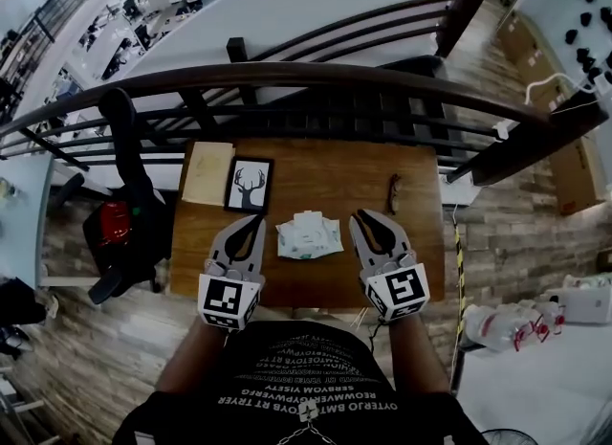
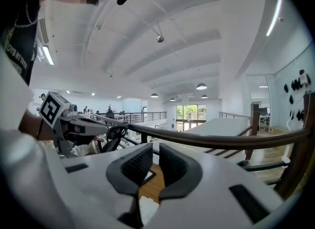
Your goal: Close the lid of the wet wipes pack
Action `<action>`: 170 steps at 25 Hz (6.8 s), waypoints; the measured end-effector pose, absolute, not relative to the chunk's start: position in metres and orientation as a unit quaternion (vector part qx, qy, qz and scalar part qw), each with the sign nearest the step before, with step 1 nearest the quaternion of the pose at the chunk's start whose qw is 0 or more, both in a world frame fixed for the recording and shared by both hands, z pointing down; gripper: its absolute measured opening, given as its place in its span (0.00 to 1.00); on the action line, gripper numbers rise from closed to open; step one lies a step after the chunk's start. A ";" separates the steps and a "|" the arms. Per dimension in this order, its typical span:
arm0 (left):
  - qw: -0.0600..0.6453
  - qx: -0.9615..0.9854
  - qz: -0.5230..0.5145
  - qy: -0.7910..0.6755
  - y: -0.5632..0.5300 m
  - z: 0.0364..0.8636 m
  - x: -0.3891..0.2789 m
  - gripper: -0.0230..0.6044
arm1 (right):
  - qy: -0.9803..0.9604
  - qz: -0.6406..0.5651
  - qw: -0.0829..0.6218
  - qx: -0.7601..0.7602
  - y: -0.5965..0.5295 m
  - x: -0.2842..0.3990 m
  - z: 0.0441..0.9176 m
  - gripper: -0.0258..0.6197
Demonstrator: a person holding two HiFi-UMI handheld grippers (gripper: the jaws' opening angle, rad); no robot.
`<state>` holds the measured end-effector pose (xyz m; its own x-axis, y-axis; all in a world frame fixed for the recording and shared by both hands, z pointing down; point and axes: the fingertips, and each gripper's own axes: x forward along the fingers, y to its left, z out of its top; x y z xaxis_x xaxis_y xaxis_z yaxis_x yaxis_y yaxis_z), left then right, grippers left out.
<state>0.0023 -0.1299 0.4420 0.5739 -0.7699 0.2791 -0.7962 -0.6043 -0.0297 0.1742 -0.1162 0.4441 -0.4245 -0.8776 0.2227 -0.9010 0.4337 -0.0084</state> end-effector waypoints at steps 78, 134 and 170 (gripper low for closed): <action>0.078 0.871 0.195 -0.443 -0.127 0.486 -0.063 0.08 | -0.782 0.362 0.259 0.437 -0.184 0.138 0.792 0.25; 0.071 0.874 0.203 -0.436 -0.094 0.493 -0.032 0.08 | -0.817 0.384 0.184 0.389 -0.123 0.123 0.762 0.08; 0.054 0.871 0.187 -0.451 -0.101 0.479 -0.037 0.08 | -0.791 0.280 0.240 0.488 -0.107 0.144 0.719 0.06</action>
<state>-0.0372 -0.1011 0.4786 0.5227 -0.7655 0.3751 -0.8060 -0.5871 -0.0751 0.1441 -0.1066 0.7192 -0.4097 -0.6373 0.6526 -0.9061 0.3672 -0.2102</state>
